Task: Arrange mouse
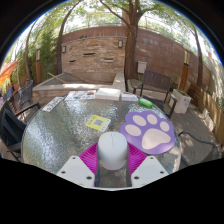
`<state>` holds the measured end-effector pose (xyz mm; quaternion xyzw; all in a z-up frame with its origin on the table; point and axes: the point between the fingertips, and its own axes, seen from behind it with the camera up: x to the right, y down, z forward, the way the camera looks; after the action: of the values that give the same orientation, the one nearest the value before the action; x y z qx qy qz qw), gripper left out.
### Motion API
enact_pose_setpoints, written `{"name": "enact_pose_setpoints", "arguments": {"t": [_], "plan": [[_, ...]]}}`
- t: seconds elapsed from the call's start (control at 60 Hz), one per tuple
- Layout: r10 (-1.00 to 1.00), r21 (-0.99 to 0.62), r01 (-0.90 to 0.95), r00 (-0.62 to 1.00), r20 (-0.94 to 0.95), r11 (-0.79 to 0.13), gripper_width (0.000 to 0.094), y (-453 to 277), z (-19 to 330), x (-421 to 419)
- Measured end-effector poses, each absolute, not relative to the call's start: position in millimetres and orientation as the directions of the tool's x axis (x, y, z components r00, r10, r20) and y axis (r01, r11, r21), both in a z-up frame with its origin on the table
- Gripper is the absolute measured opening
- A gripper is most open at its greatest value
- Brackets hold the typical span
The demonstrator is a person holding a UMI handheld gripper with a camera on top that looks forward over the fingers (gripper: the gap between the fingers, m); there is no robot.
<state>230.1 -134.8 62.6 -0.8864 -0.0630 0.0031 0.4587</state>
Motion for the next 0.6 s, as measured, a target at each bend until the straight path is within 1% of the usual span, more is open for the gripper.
{"name": "enact_pose_setpoints", "arguments": {"t": [0.05, 0.133, 0.183, 0.217, 0.25, 0.317, 0.383, 0.4, 0.467, 0.483, 0.567, 0.6], "plan": [[0.132, -0.851, 0.118, 0.990, 0.058, -0.511, 0.0356, -113.4, 102.0, 229.5], [0.122, -0.908, 0.073, 0.992, 0.024, -0.413, 0.0354, -70.3, 165.6, 241.6], [0.095, -0.924, 0.036, 0.995, 0.000, -0.380, 0.0353, -43.1, 185.4, 262.8], [0.076, -0.928, 0.011, 0.997, -0.019, -0.373, 0.0353, -24.6, 195.5, 277.5], [0.052, -0.924, -0.009, 0.998, -0.031, -0.382, 0.0353, -8.9, 190.3, 297.2], [0.012, -0.909, -0.020, 1.000, -0.028, -0.417, 0.0353, 17.5, 167.3, 334.4], [-0.013, -0.867, -0.021, 1.000, -0.016, -0.499, 0.0361, 33.4, 119.0, 359.4], [-0.013, -0.857, -0.021, 1.000, -0.016, -0.516, 0.0362, 29.2, 97.8, 367.9], [-0.002, -0.811, -0.016, 1.000, -0.018, -0.585, 0.0364, 35.5, 66.2, 375.1], [0.003, -0.803, -0.011, 1.000, -0.017, -0.596, 0.0364, 30.9, 48.0, 379.0], [0.030, -0.778, 0.019, 1.000, 0.000, -0.628, 0.0367, 34.8, 22.1, 379.5], [0.033, -0.761, 0.024, 0.999, 0.004, -0.649, 0.0395, 30.0, 4.5, 381.3]]}}
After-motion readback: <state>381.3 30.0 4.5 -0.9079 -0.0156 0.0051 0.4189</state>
